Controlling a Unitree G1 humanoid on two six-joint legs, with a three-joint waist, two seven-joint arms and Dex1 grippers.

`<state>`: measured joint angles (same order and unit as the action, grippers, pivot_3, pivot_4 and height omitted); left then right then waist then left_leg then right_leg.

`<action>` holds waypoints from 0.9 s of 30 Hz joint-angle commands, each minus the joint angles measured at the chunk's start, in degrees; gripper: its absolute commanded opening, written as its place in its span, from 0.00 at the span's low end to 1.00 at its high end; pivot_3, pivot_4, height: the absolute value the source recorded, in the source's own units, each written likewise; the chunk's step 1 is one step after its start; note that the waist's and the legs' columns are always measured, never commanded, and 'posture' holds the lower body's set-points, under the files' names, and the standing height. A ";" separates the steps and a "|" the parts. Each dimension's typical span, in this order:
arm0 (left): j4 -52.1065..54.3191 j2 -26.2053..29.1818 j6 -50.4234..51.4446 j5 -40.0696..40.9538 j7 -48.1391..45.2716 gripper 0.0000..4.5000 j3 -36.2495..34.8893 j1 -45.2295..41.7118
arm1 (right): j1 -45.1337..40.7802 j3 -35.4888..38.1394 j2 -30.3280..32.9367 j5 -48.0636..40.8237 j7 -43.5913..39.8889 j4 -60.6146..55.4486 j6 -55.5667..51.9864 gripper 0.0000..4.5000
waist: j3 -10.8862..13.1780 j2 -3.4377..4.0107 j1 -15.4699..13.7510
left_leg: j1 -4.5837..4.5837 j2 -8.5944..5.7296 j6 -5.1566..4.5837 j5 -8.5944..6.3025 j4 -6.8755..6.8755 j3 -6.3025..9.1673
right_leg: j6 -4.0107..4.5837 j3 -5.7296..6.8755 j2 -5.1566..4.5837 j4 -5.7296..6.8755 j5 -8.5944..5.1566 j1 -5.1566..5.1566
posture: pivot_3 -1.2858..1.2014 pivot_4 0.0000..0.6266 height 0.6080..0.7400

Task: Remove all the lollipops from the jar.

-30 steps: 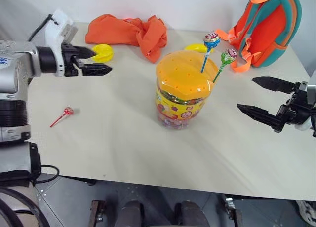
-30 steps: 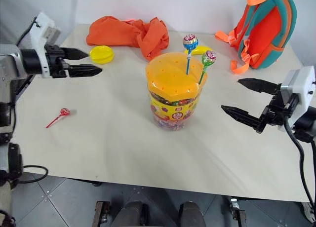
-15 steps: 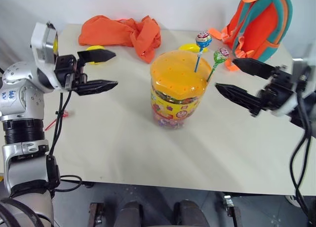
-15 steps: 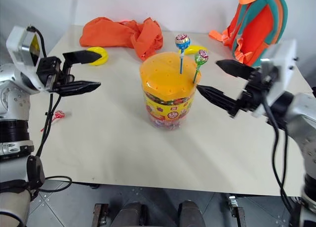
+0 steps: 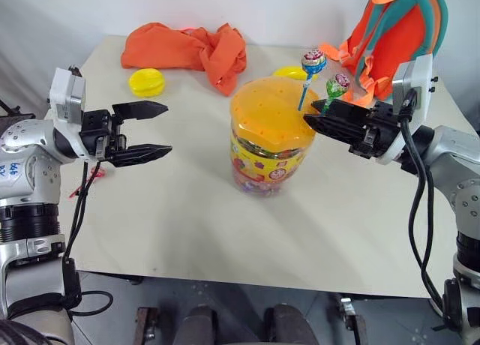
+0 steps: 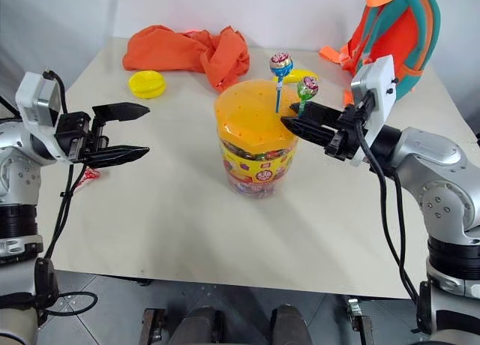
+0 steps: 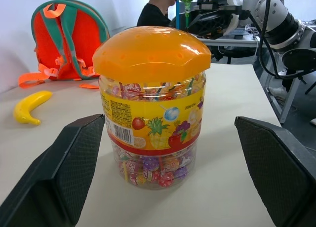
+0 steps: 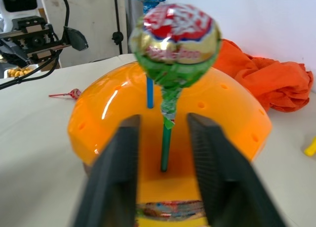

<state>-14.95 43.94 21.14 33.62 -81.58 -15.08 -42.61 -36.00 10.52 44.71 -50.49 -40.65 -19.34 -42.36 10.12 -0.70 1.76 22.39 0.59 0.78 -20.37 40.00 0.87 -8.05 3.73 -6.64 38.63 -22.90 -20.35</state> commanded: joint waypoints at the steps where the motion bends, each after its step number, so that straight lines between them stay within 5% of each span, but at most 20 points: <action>1: 2.68 1.38 0.30 1.82 1.05 1.00 -1.86 0.32 | -1.15 2.76 1.61 0.39 -1.61 -0.04 1.15 0.06 | 0.00 0.00 0.00 | 0.00 0.00 0.00 0.00 0.00 0.00 | 0.00 0.00 0.00 0.00 0.00 0.00 | 0.52 0.24 1.00; 2: 2.78 1.40 0.34 1.93 1.14 1.00 -1.85 0.35 | -1.32 2.85 1.76 0.61 -2.00 0.14 1.35 0.00 | 0.00 0.00 -0.01 | 0.00 0.00 0.00 0.00 0.00 0.00 | 0.00 0.00 0.00 0.00 0.00 0.00 | 0.52 0.24 1.00; 18: 2.27 3.38 0.36 3.88 -1.62 1.00 -2.43 1.47 | -5.93 12.03 10.30 2.02 -2.61 3.73 -0.23 0.00 | 0.02 0.04 -0.08 | 0.00 0.00 0.00 0.00 -0.05 -0.03 | 0.00 -0.02 -0.01 -0.06 0.00 0.00 | 0.52 0.24 1.00; 23: 1.24 4.51 -0.17 3.96 -3.56 1.00 -2.57 1.80 | 4.28 13.41 19.64 6.28 -2.80 8.05 -8.31 0.00 | 0.01 0.00 -0.25 | 0.01 0.03 -0.02 -0.01 -0.03 0.03 | 0.00 -0.02 -0.02 -0.08 0.00 0.08 | 0.52 0.24 1.00; 27: 0.20 4.76 -0.79 3.56 -4.87 1.00 -1.87 1.66 | 15.06 5.97 24.71 16.85 -4.06 11.33 -5.55 0.00 | 0.02 0.04 -0.21 | 0.00 0.01 -0.07 -0.03 -0.05 -0.05 | 0.01 -0.10 -0.03 -0.24 0.00 0.14 | 0.52 0.24 1.00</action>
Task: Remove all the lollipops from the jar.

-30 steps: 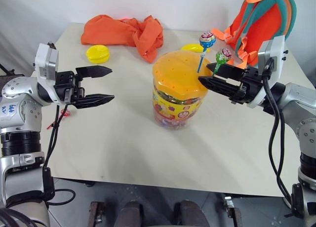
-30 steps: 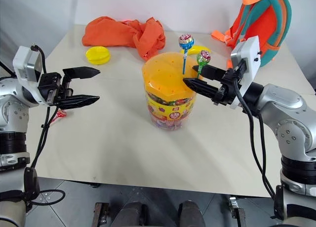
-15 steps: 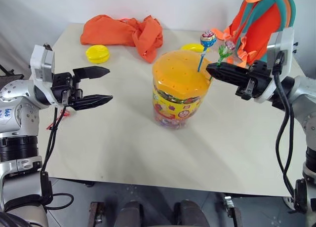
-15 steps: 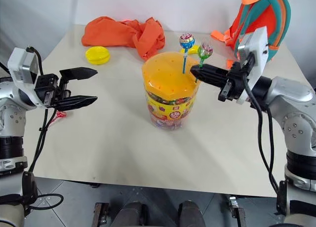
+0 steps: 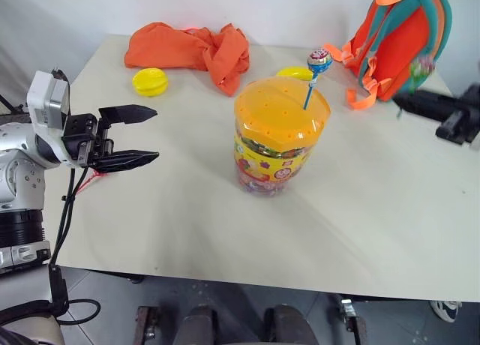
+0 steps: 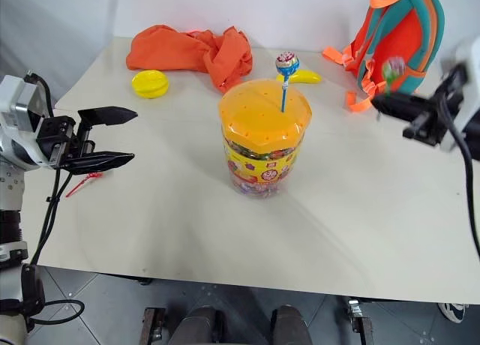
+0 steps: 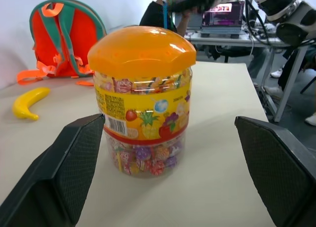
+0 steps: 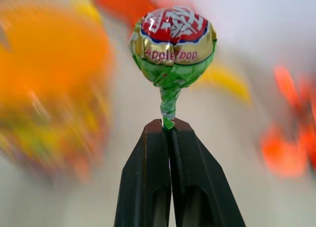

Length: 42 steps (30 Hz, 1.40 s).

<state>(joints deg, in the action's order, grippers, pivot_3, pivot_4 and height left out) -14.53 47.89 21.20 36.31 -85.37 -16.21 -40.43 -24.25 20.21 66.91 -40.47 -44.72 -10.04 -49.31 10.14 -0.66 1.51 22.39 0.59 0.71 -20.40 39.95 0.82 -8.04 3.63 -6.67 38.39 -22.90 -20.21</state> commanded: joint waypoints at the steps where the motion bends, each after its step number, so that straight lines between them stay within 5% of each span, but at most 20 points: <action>1: -0.34 0.74 -0.77 0.83 -1.13 1.00 -0.60 -0.63 | 3.90 -5.45 2.27 8.81 1.16 3.83 1.50 0.00 | 0.00 0.00 0.06 | 0.00 0.00 0.00 0.00 0.00 -0.02 | 0.00 0.00 0.03 -0.04 0.00 0.00 | 0.52 0.24 1.00; 8: -0.32 -0.51 -0.65 2.91 1.69 1.00 -3.52 0.02 | 0.22 -16.89 -2.26 16.64 3.91 12.99 -2.64 0.00 | 0.06 0.25 0.48 | -0.01 0.08 0.01 0.00 -0.01 -0.25 | 0.00 -0.04 0.11 -0.27 0.00 -0.03 | 0.52 0.24 1.00; 15: 2.26 -0.49 0.03 4.28 3.64 1.00 -5.42 3.08 | -5.12 -20.90 -5.58 22.03 4.58 20.31 -3.74 0.00 | 0.08 0.30 0.30 | 0.00 0.10 0.01 0.00 -0.01 -0.24 | 0.00 -0.04 0.03 -0.30 0.00 -0.04 | 0.52 0.24 1.00; 22: 4.74 -0.46 0.54 5.36 5.10 1.00 -6.46 5.46 | -4.56 -18.37 -3.63 21.80 2.04 16.13 -4.90 0.44 | 0.08 0.30 0.13 | 0.02 0.09 0.00 0.00 0.00 -0.18 | -0.02 -0.02 0.03 -0.30 0.01 -0.03 | 0.52 0.24 1.00; 29: 4.55 -1.27 0.32 5.68 5.45 1.00 -5.91 5.21 | 3.81 -5.32 2.62 15.20 -4.85 0.40 -8.78 0.99 | 0.10 0.39 0.01 | 0.02 0.08 0.00 0.00 -0.02 -0.17 | -0.02 -0.02 0.04 -0.32 0.01 -0.01 | 0.52 0.24 1.00; 35: 1.61 -1.91 -0.39 4.73 4.33 1.00 -4.42 2.40 | -0.80 3.43 1.49 4.66 -8.82 -7.18 -12.38 0.99 | 0.10 0.39 0.17 | 0.00 0.07 0.00 0.00 0.00 -0.21 | -0.02 -0.04 0.06 -0.35 0.01 0.02 | 0.52 0.24 1.00; 42: -2.98 -2.64 -1.99 3.53 2.57 1.00 -2.24 -2.14 | -22.25 -2.86 -11.73 -5.97 -3.80 -7.05 -14.75 0.99 | 0.10 0.39 0.41 | -0.03 0.07 0.02 0.01 0.02 -0.18 | -0.02 -0.02 0.12 -0.38 0.01 0.03 | 0.52 0.24 1.00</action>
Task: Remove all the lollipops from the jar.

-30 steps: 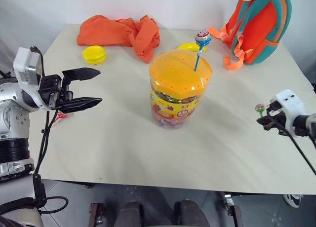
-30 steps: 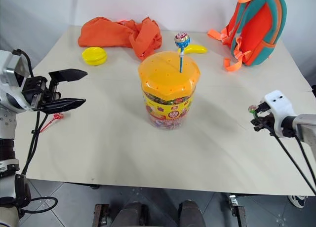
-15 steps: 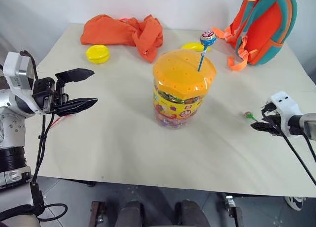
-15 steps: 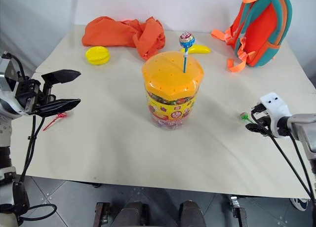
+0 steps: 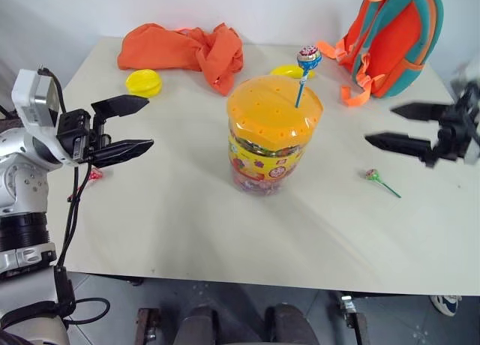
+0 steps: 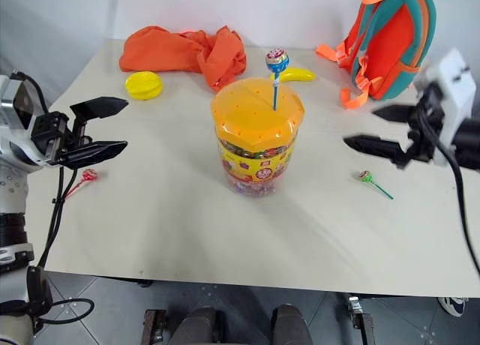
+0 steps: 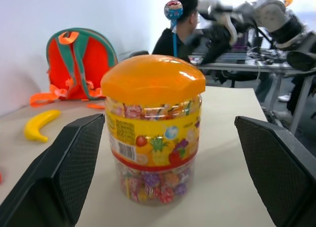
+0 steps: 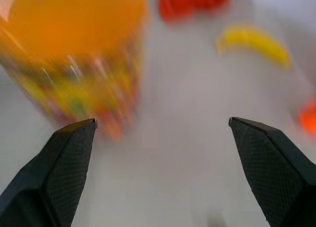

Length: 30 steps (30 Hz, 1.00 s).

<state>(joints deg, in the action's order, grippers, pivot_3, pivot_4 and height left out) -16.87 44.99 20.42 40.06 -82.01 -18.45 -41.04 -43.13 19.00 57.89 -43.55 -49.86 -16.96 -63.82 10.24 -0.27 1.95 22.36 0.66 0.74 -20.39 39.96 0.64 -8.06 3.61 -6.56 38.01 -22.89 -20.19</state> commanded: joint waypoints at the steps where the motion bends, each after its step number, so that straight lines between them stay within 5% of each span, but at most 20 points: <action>1: -0.90 0.22 -1.36 -0.27 -0.91 1.00 0.13 -1.80 | -4.67 -3.23 -4.50 -3.16 0.94 0.35 0.55 0.99 | 0.00 0.00 -0.02 | 0.01 0.00 0.00 0.00 -0.01 0.04 | 0.00 0.02 -0.01 0.00 0.00 0.00 | 0.52 0.24 1.00; 11: 2.87 1.84 -0.61 0.88 0.32 1.00 -1.87 1.44 | -11.70 -10.90 -13.25 -3.11 -3.05 4.58 7.05 0.99 | 0.00 0.00 0.13 | 0.04 -0.07 -0.02 -0.01 -0.03 0.23 | -0.03 0.08 -0.06 0.13 0.02 -0.02 | 0.52 0.24 1.00; 14: 4.40 2.07 -0.32 1.42 1.06 1.00 -2.67 2.93 | -12.29 -11.75 -14.14 -2.53 -3.46 5.44 8.33 0.87 | 0.00 0.00 0.26 | 0.04 -0.07 -0.01 -0.01 -0.02 0.25 | -0.03 0.09 -0.05 0.18 0.02 -0.02 | 0.52 0.24 1.00; 25: 6.22 1.81 0.24 1.90 2.22 1.00 -3.87 4.79 | -14.69 -12.43 -14.37 -1.18 -4.13 8.39 10.71 0.02 | 0.00 0.00 0.26 | 0.04 -0.07 -0.02 -0.01 -0.03 0.27 | -0.03 0.09 -0.07 0.21 0.02 -0.03 | 0.52 0.24 1.00; 30: 5.85 1.12 -0.08 1.79 2.11 1.00 -3.39 4.27 | -16.59 -12.06 -14.18 -0.10 -3.79 9.92 11.92 0.01 | 0.00 0.00 0.38 | 0.04 -0.08 -0.02 -0.01 -0.03 0.26 | -0.03 0.09 -0.06 0.21 0.02 -0.04 | 0.52 0.24 1.00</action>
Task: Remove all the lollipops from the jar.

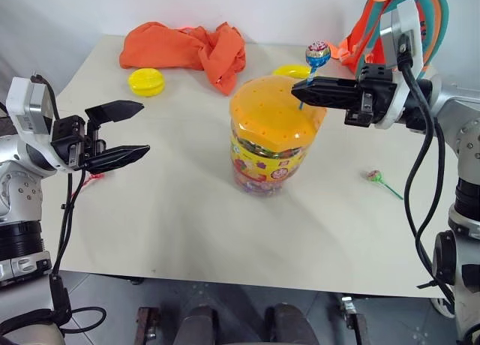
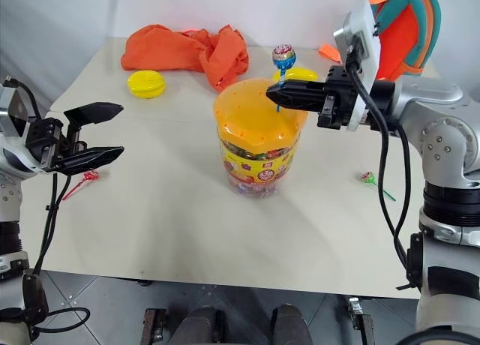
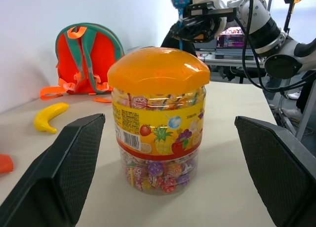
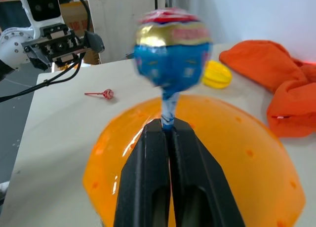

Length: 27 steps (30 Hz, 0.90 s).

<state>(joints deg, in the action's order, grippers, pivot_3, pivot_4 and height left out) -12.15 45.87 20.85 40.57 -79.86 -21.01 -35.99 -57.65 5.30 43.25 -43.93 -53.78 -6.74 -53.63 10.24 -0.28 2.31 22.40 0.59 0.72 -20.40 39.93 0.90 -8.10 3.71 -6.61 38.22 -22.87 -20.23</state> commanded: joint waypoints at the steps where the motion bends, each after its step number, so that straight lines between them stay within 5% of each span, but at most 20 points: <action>1: 1.20 0.18 -0.48 1.33 -0.07 1.00 -0.82 -0.75 | -2.54 1.88 0.46 0.32 0.35 -0.06 1.84 0.01 | 0.00 0.00 0.05 | 0.00 0.00 0.00 0.00 0.00 0.00 | 0.00 0.00 0.00 0.00 0.00 0.00 | 0.52 0.24 1.00; 8: 0.63 0.27 -0.22 1.16 -0.46 1.00 -0.34 -1.24 | -9.74 3.81 3.36 3.97 2.76 6.81 4.55 0.01 | 0.00 0.00 0.40 | 0.00 0.00 0.00 0.00 -0.03 0.00 | 0.00 0.00 -0.01 0.03 0.00 -0.03 | 0.52 0.24 1.00; 14: -0.17 1.01 -0.17 0.40 -0.38 1.00 -0.37 -0.99 | -6.81 1.12 12.16 14.05 3.02 13.62 7.98 0.01 | 0.00 0.00 0.15 | 0.00 -0.19 -0.02 -0.01 -0.07 -0.01 | -0.01 -0.03 -0.05 0.06 0.01 -0.03 | 0.52 0.24 1.00; 20: 0.05 1.14 -0.04 0.43 -0.23 1.00 -0.66 -0.12 | 6.18 -2.18 20.94 24.21 3.45 20.73 8.31 0.01 | 0.00 0.00 0.16 | 0.00 -0.32 -0.02 -0.01 -0.15 -0.04 | -0.01 -0.07 -0.10 0.03 0.01 -0.04 | 0.52 0.24 1.00; 27: 0.67 2.33 0.75 -0.31 -0.97 1.00 0.09 1.94 | 20.41 0.01 22.95 27.16 4.92 23.27 5.15 0.01 | 0.03 0.05 0.51 | 0.00 -0.28 -0.02 -0.01 -0.19 -0.14 | -0.01 -0.07 -0.09 0.04 0.01 -0.11 | 0.52 0.24 1.00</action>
<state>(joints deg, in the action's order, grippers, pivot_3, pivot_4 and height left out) -12.38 46.92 21.49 40.20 -80.44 -20.33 -34.21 -37.13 3.17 65.05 -17.48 -49.59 16.74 -47.88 10.27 -0.22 2.82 22.40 0.32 0.69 -20.41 39.76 0.75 -8.10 3.64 -6.70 38.26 -22.86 -20.34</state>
